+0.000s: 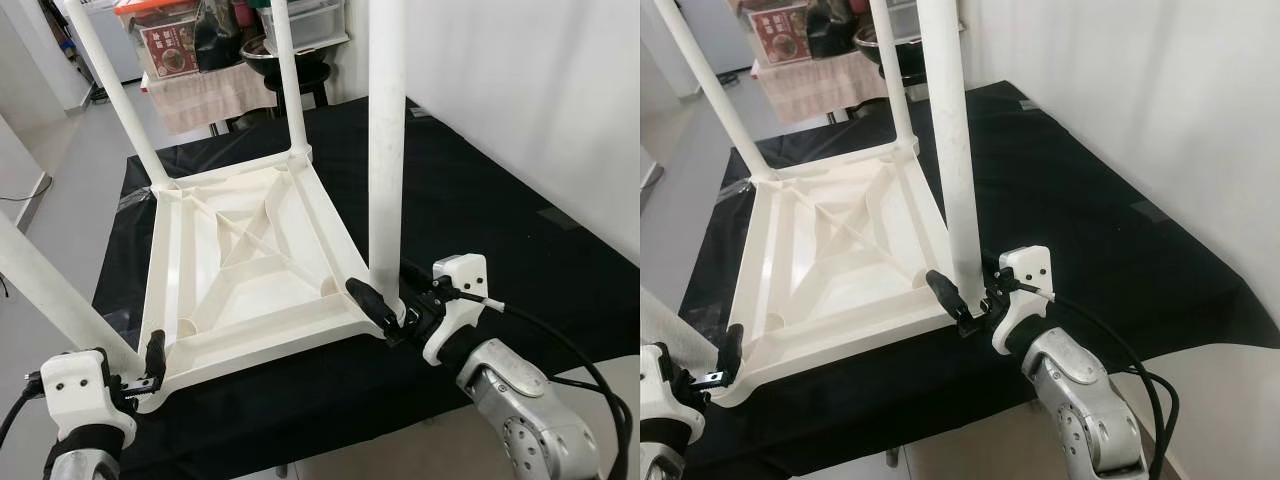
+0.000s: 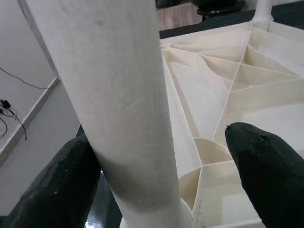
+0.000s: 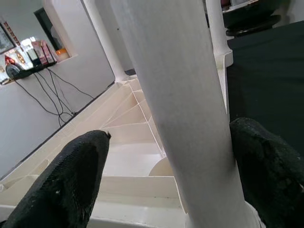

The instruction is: Building children table

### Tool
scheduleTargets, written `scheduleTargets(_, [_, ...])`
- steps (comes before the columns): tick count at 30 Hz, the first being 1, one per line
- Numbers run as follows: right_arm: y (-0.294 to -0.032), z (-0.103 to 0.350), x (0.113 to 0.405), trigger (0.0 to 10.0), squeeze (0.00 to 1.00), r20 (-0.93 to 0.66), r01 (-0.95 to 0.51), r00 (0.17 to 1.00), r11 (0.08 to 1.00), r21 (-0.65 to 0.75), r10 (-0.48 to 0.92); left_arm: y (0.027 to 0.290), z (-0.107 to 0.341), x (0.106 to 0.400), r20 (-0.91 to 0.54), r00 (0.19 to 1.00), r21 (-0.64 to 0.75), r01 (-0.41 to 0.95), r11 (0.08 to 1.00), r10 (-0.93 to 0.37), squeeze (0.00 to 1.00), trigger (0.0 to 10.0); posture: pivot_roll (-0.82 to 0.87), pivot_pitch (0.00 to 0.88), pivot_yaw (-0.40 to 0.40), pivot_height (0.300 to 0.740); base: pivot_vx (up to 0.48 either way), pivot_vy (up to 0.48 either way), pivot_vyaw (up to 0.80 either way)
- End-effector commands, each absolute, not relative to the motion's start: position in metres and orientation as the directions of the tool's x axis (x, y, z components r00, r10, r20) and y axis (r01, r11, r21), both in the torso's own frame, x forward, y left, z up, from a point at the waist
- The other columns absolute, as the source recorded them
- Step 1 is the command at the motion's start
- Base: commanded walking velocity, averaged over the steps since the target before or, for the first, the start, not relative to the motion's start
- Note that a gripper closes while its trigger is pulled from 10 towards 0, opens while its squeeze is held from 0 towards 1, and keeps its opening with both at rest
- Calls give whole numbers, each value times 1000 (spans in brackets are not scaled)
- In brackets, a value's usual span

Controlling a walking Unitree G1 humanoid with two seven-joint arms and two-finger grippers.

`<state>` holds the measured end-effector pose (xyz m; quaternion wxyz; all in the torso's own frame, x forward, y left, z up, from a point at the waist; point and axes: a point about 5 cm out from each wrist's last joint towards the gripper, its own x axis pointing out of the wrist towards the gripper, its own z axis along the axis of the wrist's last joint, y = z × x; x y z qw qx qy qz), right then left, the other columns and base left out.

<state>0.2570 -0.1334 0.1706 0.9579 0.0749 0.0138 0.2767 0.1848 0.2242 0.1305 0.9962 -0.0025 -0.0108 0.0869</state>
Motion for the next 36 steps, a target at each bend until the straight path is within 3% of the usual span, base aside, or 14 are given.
scheduleTargets(1, [-108,157,250,10000,0,-22,-619,770,754,223,638,203,139,192,52,998,-5,-44,999,44,0,10000,-72,104,144,740,0,0,0])
scheduleTargets(22, [-112,153,252,10000,0,-34,-639,758,752,164,652,205,127,188,-15,998,-50,-56,997,56,0,10000,-59,106,126,740,0,0,0])
scheduleTargets(27, [-112,153,253,10000,0,-39,-644,755,751,146,655,195,126,184,-24,998,-88,47,995,-49,0,10000,-63,101,124,740,0,0,0])
scheduleTargets(30, [-116,152,252,10000,0,-47,-651,749,748,129,660,182,128,180,-15,977,-86,209,974,-211,0,10000,-65,99,121,740,0,0,0])
scheduleTargets(36, [-116,152,252,10000,0,-49,-654,748,747,120,662,185,129,181,-7,985,-74,171,983,-172,0,10000,-67,101,122,740,0,0,0])
